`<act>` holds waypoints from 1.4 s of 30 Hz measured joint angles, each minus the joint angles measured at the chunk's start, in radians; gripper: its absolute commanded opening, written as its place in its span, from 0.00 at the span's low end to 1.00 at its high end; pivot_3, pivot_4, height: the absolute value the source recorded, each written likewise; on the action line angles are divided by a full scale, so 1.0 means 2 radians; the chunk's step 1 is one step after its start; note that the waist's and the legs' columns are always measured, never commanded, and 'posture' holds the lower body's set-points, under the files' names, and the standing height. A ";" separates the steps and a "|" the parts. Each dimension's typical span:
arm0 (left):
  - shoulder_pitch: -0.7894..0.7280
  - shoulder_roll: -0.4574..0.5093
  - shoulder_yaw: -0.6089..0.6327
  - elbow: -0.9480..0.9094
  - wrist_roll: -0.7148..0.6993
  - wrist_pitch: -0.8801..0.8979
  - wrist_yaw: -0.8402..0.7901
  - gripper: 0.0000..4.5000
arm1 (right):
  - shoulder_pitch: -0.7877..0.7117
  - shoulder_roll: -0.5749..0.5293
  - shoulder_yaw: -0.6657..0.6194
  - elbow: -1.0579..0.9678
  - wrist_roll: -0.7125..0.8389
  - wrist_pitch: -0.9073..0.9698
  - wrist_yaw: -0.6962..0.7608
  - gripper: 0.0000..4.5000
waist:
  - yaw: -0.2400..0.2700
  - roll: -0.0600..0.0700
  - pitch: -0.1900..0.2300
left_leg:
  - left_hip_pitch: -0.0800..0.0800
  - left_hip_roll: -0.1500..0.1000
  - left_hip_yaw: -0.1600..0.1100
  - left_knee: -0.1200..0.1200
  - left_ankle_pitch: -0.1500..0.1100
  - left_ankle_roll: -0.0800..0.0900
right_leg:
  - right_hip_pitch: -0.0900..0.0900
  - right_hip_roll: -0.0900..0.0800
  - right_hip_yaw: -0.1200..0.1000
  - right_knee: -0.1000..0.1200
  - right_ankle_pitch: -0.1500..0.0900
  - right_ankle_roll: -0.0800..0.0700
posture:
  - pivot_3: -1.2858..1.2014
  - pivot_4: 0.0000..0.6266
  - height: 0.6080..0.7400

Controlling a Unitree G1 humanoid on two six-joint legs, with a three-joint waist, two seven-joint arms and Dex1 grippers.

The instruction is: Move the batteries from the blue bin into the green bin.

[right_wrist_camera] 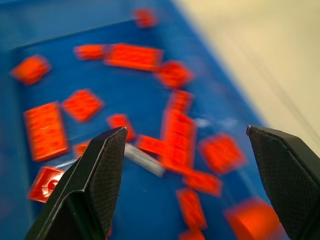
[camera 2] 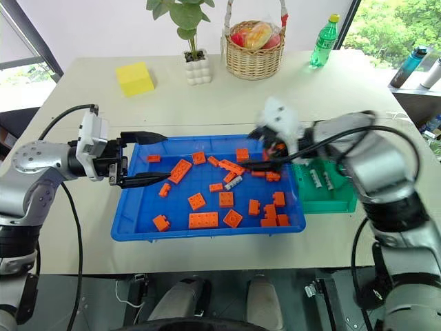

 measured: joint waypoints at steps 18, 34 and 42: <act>0.067 0.015 0.042 -0.075 -0.016 0.028 0.047 1.00 | -0.041 0.058 0.109 0.186 -0.130 -0.229 0.134 0.87 | 0.000 0.000 0.000 | 0.000 0.000 -0.001 0.000 0.000 0.000 | 0.000 0.000 0.000 0.000 0.000 0.000 | 0.52 0.24 0.98; 0.057 0.018 0.045 -0.076 -0.016 0.028 0.054 1.00 | -0.030 0.057 0.074 0.137 -0.129 -0.241 0.141 0.87 | -0.001 0.000 0.000 | 0.000 0.000 -0.001 0.000 0.000 0.000 | 0.000 0.000 0.000 0.000 0.000 0.000 | 0.52 0.24 0.98; 0.051 0.018 0.044 -0.076 -0.016 0.030 0.055 1.00 | -0.009 0.052 0.073 0.112 -0.129 -0.237 0.156 0.87 | 0.000 0.000 0.000 | 0.000 0.000 -0.001 0.000 0.000 0.000 | 0.000 0.000 0.000 0.000 0.000 0.000 | 0.52 0.24 0.98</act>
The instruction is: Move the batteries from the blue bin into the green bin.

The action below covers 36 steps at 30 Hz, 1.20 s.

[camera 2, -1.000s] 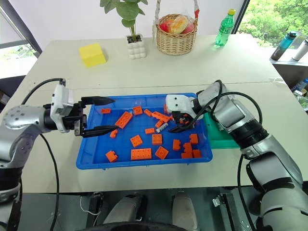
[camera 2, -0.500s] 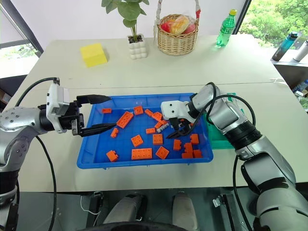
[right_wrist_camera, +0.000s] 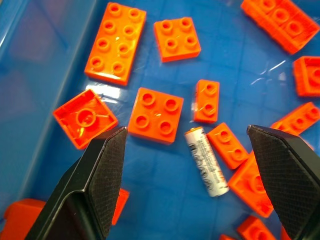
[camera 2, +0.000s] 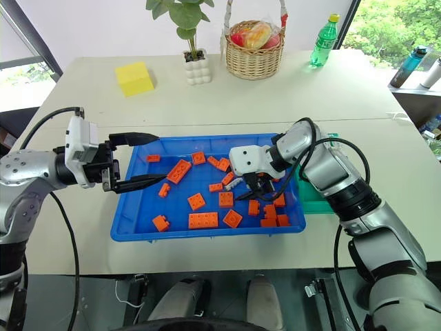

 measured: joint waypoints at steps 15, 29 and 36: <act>-0.008 0.000 0.000 0.001 0.000 0.002 0.000 1.00 | -0.016 0.045 0.016 0.148 -0.051 -0.068 0.001 0.87 | -0.001 0.000 0.000 | 0.000 0.000 0.000 0.000 0.000 0.000 | 0.000 0.000 0.000 0.000 0.000 0.000 | 0.52 0.24 0.98; -0.013 0.000 -0.004 0.006 0.001 0.001 -0.002 1.00 | 0.000 0.047 0.001 0.115 -0.053 -0.043 0.001 0.01 | 0.000 0.000 0.000 | 0.000 0.000 0.000 0.000 0.000 0.000 | 0.000 0.000 0.000 0.000 0.000 0.000 | 0.52 0.24 0.98; -0.012 -0.004 -0.011 0.009 0.001 -0.003 -0.011 1.00 | 0.079 -0.001 -0.146 -0.098 0.024 0.189 -0.079 0.01 | 0.002 0.000 0.000 | 0.000 0.000 0.000 0.000 0.000 0.000 | 0.000 0.000 0.000 0.000 0.000 0.000 | 0.52 0.24 0.98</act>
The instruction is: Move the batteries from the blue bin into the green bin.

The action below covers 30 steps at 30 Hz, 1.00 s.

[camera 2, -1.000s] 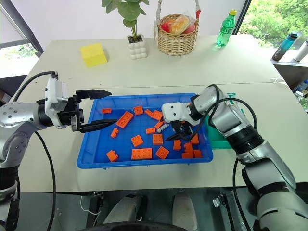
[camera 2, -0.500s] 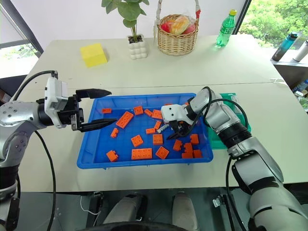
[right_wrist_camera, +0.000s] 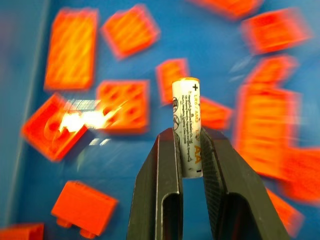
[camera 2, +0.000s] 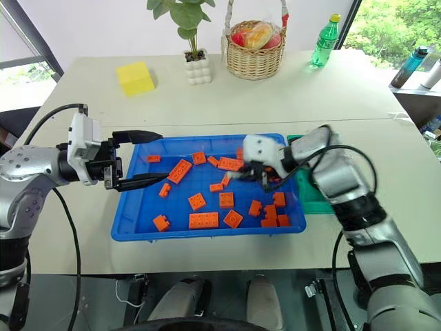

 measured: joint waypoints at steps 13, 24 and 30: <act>-0.010 -0.015 -0.019 0.036 0.007 -0.018 -0.015 1.00 | 0.137 -0.092 -0.239 -0.114 0.067 0.279 -0.154 0.33 | 0.002 0.000 0.000 | 0.000 0.000 0.001 0.000 0.000 0.000 | 0.000 0.000 0.001 0.000 0.000 0.000 | 0.52 0.24 0.98; -0.020 -0.011 -0.013 0.045 -0.002 -0.009 -0.022 1.00 | 0.180 -0.108 -0.269 -0.128 0.129 0.224 -0.153 0.74 | 0.002 0.000 0.000 | 0.000 0.000 0.001 0.000 0.000 0.000 | 0.000 0.000 0.001 0.000 0.000 0.000 | 0.52 0.24 0.98; -0.011 0.024 0.021 0.039 -0.013 0.007 -0.025 1.00 | 0.199 -0.127 -0.326 -0.093 0.184 0.134 -0.087 0.74 | 0.003 0.000 0.000 | 0.001 0.000 0.001 0.000 0.000 0.000 | 0.001 0.000 0.001 -0.001 0.000 0.000 | 0.52 0.24 0.98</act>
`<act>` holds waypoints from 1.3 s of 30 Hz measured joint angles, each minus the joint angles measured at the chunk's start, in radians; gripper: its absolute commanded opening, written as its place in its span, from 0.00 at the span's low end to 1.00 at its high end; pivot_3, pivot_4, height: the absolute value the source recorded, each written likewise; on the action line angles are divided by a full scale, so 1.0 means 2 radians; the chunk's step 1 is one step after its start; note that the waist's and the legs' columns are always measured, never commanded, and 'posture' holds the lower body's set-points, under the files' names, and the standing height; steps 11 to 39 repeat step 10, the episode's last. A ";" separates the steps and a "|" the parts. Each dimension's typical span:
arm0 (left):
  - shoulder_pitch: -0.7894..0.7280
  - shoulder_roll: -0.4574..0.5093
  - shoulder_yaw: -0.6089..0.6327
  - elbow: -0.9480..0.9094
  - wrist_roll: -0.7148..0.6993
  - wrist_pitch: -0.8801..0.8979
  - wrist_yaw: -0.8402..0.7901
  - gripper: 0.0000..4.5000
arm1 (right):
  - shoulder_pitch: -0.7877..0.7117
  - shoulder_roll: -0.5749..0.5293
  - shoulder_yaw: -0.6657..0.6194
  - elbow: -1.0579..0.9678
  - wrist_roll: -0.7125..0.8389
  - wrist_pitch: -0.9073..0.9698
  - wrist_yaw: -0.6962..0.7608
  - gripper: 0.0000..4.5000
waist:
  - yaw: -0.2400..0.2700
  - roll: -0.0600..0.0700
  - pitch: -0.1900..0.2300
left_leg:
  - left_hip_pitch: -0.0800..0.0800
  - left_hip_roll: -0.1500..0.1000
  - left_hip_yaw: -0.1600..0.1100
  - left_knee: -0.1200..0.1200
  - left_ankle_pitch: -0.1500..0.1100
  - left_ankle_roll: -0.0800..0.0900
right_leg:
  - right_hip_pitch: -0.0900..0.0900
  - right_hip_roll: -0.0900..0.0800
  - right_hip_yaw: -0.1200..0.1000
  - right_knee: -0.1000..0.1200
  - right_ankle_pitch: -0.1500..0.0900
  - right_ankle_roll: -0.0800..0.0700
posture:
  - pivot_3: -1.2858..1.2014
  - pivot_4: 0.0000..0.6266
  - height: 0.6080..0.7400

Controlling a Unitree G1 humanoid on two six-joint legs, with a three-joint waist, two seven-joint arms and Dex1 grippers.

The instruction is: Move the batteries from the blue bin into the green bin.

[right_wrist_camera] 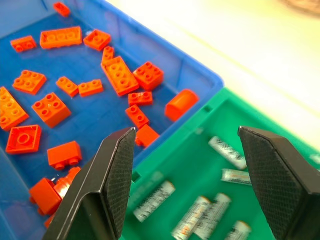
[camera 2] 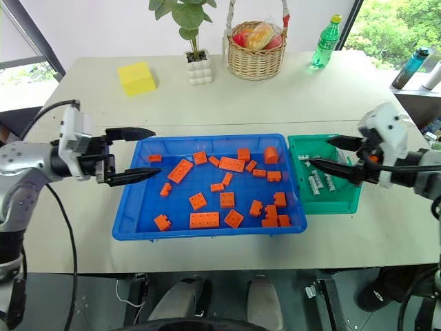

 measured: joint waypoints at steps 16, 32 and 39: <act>0.019 0.033 0.053 -0.005 -0.030 0.028 0.000 1.00 | 0.059 -0.059 -0.022 0.120 0.018 -0.111 0.095 0.74 | 0.001 0.000 0.000 | 0.000 0.000 0.000 0.000 0.000 0.000 | 0.000 0.000 0.000 0.000 0.000 0.000 | 0.52 0.24 0.98; 0.019 0.033 0.053 -0.005 -0.030 0.028 0.000 1.00 | 0.059 -0.059 -0.022 0.120 0.018 -0.111 0.095 0.74 | 0.001 0.000 0.000 | 0.000 0.000 0.000 0.000 0.000 0.000 | 0.000 0.000 0.000 0.000 0.000 0.000 | 0.52 0.24 0.98; 0.019 0.033 0.053 -0.005 -0.030 0.028 0.000 1.00 | 0.059 -0.059 -0.022 0.120 0.018 -0.111 0.095 0.74 | 0.001 0.000 0.000 | 0.000 0.000 0.000 0.000 0.000 0.000 | 0.000 0.000 0.000 0.000 0.000 0.000 | 0.52 0.24 0.98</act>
